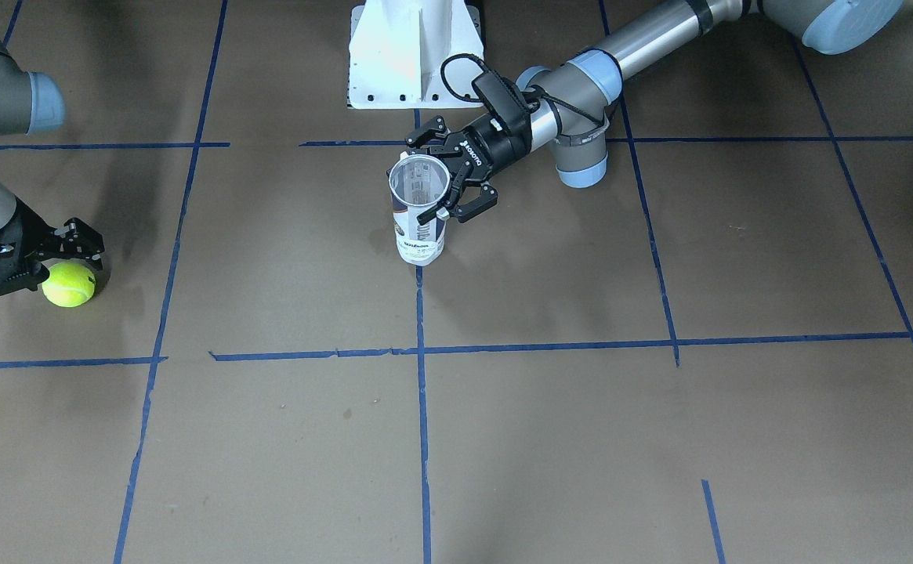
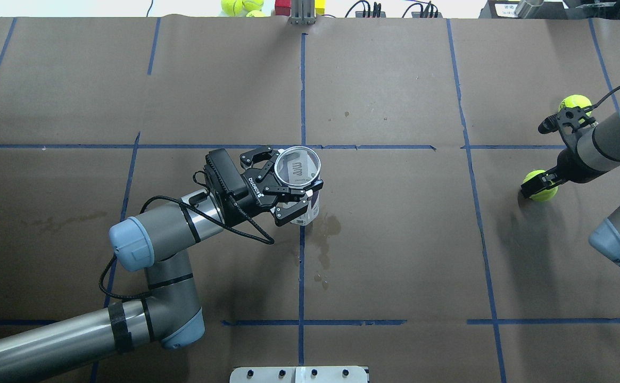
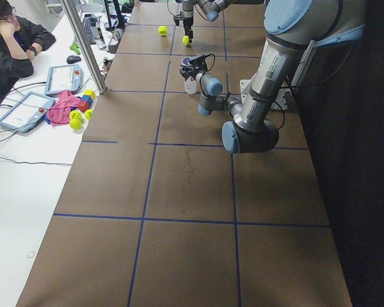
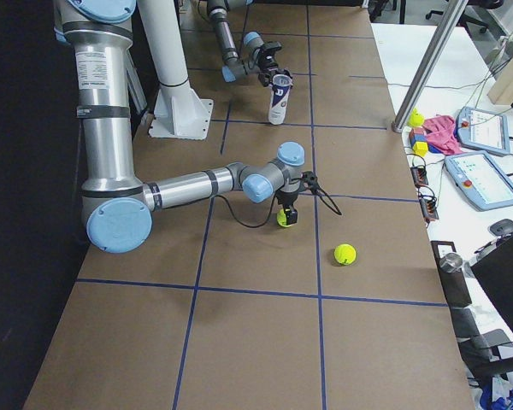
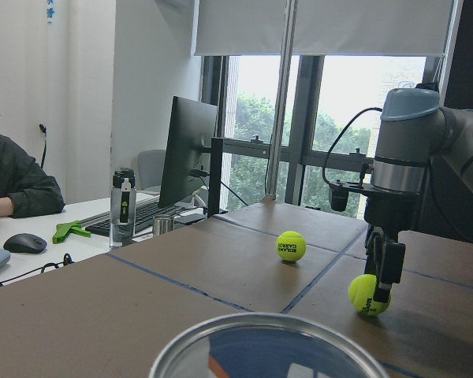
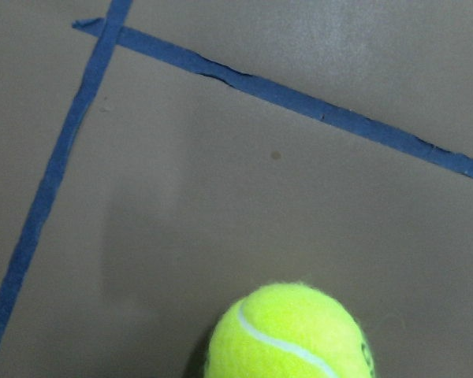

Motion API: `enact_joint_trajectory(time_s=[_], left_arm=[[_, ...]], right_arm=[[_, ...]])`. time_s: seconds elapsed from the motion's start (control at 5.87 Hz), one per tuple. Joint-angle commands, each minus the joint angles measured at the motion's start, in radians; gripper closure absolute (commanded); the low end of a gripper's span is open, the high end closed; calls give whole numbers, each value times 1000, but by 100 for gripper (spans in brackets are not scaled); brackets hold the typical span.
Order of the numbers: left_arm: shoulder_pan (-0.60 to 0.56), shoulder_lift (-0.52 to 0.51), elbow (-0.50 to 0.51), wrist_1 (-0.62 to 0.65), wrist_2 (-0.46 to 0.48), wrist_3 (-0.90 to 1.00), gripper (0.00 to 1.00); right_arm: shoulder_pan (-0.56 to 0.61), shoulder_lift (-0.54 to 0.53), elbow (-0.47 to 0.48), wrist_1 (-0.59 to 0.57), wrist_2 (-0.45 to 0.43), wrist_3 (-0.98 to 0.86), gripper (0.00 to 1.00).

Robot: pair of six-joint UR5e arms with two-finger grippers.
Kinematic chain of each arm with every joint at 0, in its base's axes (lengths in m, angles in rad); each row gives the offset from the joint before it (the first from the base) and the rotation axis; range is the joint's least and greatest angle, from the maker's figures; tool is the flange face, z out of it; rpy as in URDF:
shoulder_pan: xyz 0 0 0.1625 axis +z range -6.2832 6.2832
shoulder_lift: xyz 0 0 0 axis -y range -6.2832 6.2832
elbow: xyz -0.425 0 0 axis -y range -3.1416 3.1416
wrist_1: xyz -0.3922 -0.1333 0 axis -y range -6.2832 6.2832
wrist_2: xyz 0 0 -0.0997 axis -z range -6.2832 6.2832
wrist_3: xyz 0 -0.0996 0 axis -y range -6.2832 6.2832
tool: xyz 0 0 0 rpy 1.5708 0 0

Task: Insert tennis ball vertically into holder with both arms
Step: 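Reach the right gripper to the nearer tennis ball and grasp it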

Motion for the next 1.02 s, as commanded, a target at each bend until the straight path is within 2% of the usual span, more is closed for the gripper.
enact_joint_trajectory(time_s=[0.0,0.17,0.34,0.51,0.68,0.85], left_arm=[[0,4,0,0,0,0,21],[0,4,2,-2,0,0,21],[2,4,0,-2,0,0,21],[2,4,0,-2,0,0,20],[2,4,0,-3,0,0,20],[3,3,0,-3,0,0,20]], right_arm=[[-14,15,-34,0,-8,-5,0],[-14,14,-36,0,-48,-3,6],[-14,15,-36,0,-47,-13,47],[-11,14,-19,0,-50,-13,80],[-9,6,73,-2,-53,1,85],[-9,14,146,-9,-50,7,84]])
